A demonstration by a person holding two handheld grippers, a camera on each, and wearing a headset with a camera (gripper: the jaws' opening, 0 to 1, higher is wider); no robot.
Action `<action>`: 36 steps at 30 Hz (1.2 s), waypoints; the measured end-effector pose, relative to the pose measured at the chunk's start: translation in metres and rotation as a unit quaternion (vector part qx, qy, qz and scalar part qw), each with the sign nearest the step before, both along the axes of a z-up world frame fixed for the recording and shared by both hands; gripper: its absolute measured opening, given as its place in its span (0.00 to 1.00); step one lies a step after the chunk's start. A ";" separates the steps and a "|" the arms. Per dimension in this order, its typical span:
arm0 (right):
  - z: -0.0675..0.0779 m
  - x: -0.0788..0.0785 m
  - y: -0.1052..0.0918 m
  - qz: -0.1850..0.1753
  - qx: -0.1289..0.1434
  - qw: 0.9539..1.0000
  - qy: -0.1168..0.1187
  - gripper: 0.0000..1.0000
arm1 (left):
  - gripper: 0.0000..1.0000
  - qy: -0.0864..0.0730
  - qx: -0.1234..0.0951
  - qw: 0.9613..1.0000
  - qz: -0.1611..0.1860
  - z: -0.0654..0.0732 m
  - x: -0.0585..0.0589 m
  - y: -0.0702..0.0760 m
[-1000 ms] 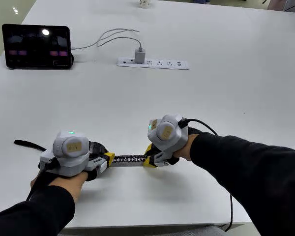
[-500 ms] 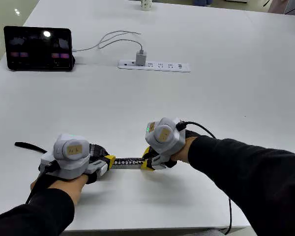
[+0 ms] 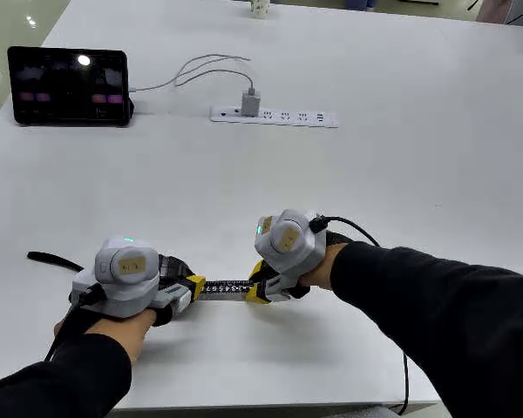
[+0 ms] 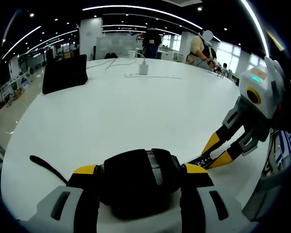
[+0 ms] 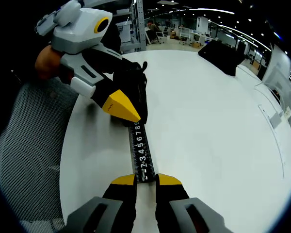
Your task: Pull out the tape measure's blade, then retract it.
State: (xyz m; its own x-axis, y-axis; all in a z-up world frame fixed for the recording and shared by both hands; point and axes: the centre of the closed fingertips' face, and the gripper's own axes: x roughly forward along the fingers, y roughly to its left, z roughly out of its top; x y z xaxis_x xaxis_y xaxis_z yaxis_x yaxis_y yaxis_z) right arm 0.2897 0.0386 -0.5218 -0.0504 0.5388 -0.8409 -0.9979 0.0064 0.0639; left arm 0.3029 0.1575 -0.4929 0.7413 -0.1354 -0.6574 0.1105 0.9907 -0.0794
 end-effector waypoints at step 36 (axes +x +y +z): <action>0.000 -0.002 0.020 -0.003 0.019 1.000 -0.001 0.11 | 0.63 0.001 -0.004 1.000 -0.001 -0.001 -0.001 -0.001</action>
